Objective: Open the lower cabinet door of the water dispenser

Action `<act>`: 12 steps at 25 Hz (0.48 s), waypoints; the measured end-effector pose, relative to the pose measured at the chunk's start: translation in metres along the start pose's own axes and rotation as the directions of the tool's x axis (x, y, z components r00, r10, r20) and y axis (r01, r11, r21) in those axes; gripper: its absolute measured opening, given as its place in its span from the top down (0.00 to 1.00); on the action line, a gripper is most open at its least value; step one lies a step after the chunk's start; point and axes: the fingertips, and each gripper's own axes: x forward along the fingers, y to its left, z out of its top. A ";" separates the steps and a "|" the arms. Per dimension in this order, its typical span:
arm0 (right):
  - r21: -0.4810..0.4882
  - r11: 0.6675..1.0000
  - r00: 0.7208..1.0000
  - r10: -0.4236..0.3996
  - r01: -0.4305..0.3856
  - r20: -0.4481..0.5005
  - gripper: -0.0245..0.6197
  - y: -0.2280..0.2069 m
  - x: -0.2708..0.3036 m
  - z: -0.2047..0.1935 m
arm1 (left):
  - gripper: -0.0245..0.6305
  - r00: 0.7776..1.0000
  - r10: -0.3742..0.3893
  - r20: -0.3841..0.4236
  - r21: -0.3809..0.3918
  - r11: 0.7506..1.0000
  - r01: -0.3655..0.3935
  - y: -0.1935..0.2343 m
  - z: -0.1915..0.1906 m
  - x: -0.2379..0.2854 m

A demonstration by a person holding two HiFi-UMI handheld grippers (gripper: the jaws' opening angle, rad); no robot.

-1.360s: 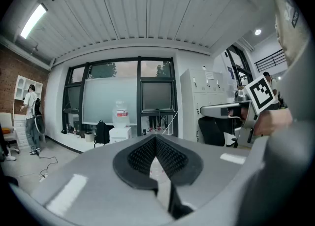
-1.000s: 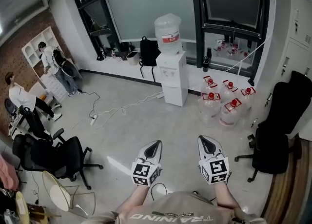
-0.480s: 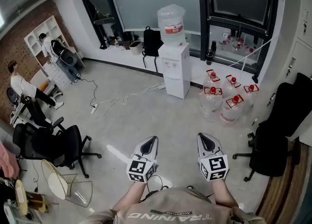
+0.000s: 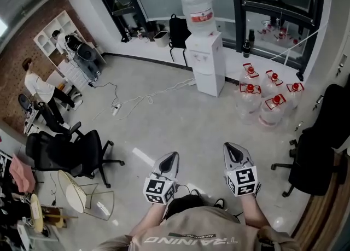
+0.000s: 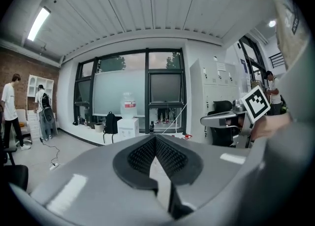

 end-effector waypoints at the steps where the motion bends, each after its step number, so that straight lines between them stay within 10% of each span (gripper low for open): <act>1: 0.007 1.000 1.000 0.005 -0.005 -0.006 0.95 0.000 0.003 -0.003 | 0.96 1.000 -0.004 -0.006 -0.005 1.000 0.004 0.002 -0.002 0.004; 12: -0.004 0.998 0.997 -0.060 0.060 -0.049 0.95 -0.006 0.080 0.001 | 0.96 0.993 -0.110 0.038 0.031 0.994 0.109 0.060 0.009 0.078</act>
